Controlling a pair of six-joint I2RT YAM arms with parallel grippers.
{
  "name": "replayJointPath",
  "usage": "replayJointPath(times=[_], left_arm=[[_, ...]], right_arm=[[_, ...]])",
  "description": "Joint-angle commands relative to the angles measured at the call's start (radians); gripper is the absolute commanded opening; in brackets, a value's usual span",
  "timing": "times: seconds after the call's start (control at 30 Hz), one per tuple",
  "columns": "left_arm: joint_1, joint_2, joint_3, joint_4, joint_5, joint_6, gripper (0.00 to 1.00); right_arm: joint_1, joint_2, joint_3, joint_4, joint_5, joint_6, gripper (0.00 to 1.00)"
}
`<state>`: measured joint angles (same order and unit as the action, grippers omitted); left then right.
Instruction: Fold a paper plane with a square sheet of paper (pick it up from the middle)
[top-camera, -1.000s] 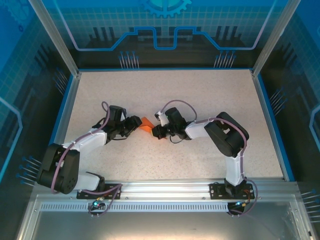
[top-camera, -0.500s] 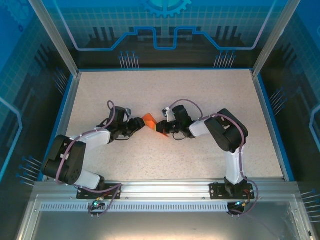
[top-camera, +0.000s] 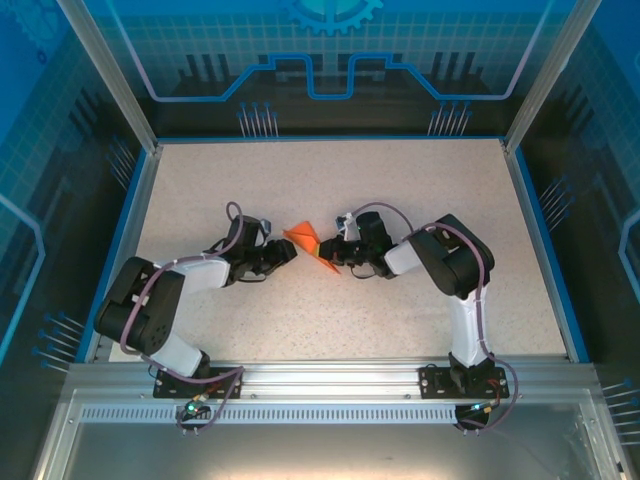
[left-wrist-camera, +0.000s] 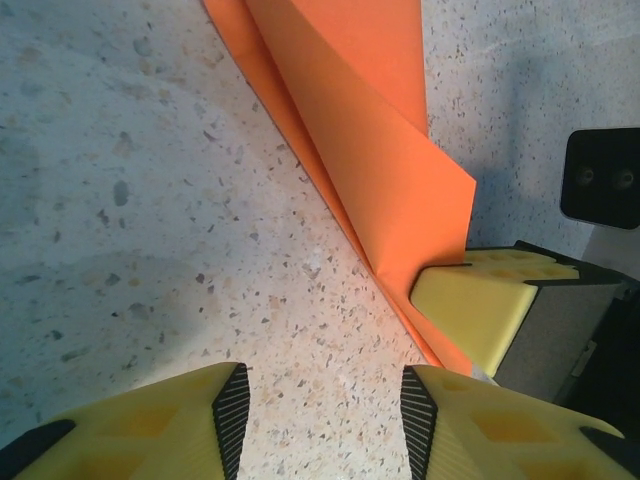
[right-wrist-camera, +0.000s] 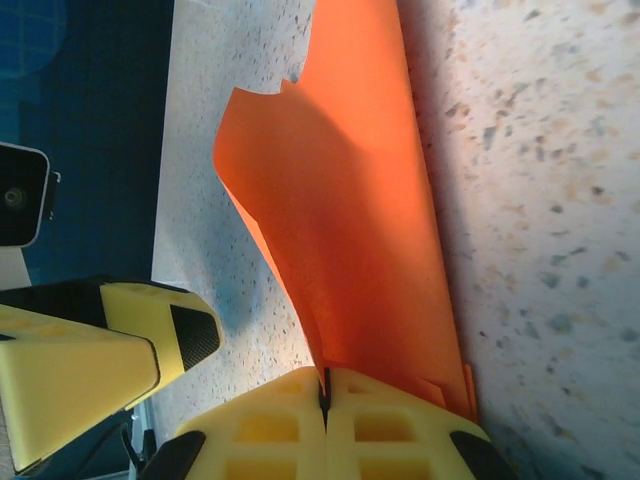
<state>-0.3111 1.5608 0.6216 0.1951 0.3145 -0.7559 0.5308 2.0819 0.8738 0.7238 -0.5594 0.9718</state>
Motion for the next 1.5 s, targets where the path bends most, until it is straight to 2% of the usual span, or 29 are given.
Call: replayJointPath(times=[0.0,0.53,1.07,1.47], left_arm=[[-0.015,0.029,0.042,0.038,0.02,0.024,0.46],[-0.052,0.165,0.15,0.155,0.015,-0.004,0.25],[-0.069,0.247,0.21,0.149,0.021,0.062,0.19],[-0.069,0.304,0.247,0.15,0.02,0.076,0.16]], right_arm=[[-0.027,0.043,-0.029,-0.039,0.019,0.071,0.0],[-0.044,0.063,-0.01,-0.252,0.092,0.158,0.0],[-0.072,0.087,-0.044,-0.172,0.069,0.243,0.0],[-0.075,0.095,-0.048,-0.171,0.058,0.246,0.0]])
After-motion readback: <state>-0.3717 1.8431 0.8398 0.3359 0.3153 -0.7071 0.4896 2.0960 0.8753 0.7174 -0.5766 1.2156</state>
